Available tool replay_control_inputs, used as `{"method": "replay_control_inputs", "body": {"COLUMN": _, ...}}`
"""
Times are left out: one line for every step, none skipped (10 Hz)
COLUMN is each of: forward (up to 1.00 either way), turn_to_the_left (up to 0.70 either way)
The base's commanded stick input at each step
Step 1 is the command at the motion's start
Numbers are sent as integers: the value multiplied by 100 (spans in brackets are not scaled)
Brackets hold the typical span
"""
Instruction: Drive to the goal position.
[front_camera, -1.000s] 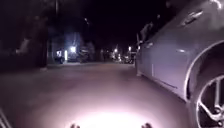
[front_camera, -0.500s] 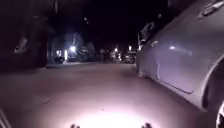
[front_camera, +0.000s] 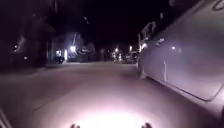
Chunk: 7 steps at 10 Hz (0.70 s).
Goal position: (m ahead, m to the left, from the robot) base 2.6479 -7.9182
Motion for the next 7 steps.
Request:
{"method": "replay_control_inputs", "body": {"forward": 45, "turn_to_the_left": -27}}
{"method": "replay_control_inputs", "body": {"forward": 45, "turn_to_the_left": -27}}
{"method": "replay_control_inputs", "body": {"forward": 45, "turn_to_the_left": -27}}
{"method": "replay_control_inputs", "body": {"forward": 45, "turn_to_the_left": -27}}
{"method": "replay_control_inputs", "body": {"forward": 45, "turn_to_the_left": -27}}
{"method": "replay_control_inputs", "body": {"forward": 45, "turn_to_the_left": -26}}
{"method": "replay_control_inputs", "body": {"forward": 45, "turn_to_the_left": -2}}
